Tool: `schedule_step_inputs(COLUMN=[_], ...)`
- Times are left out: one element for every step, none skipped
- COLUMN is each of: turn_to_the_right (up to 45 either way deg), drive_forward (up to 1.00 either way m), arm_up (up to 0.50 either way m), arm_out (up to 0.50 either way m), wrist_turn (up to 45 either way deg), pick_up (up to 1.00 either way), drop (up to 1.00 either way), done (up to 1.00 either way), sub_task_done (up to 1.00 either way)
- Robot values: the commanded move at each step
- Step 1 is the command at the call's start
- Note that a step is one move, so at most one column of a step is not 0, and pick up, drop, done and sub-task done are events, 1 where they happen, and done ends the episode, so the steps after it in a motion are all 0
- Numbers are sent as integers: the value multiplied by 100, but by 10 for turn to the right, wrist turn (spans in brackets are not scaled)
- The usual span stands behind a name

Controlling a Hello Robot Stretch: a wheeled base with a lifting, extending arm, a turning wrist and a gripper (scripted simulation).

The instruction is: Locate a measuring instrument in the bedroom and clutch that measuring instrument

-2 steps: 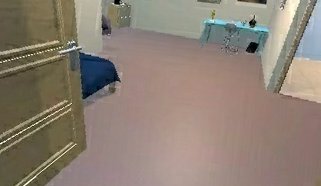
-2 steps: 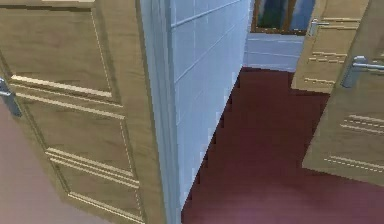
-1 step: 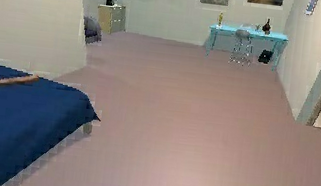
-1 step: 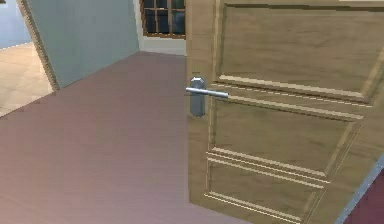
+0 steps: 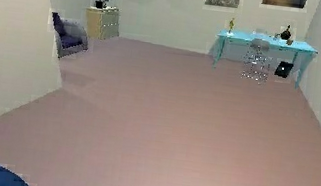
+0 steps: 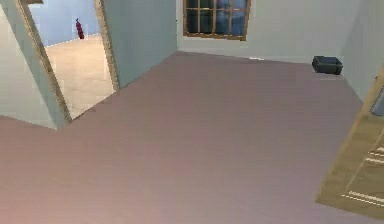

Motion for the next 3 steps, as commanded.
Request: schedule_step_inputs(turn_to_the_right=[60, 0, -240], drive_forward=[0, 80, 0], arm_up=[0, 0, 0], arm_out=[0, 0, 0], wrist_turn=[0, 0, 0], pick_up=[0, 0, 0], drop=[0, 0, 0], done=[0, 0, 0], sub_task_done=[0, 0, 0])
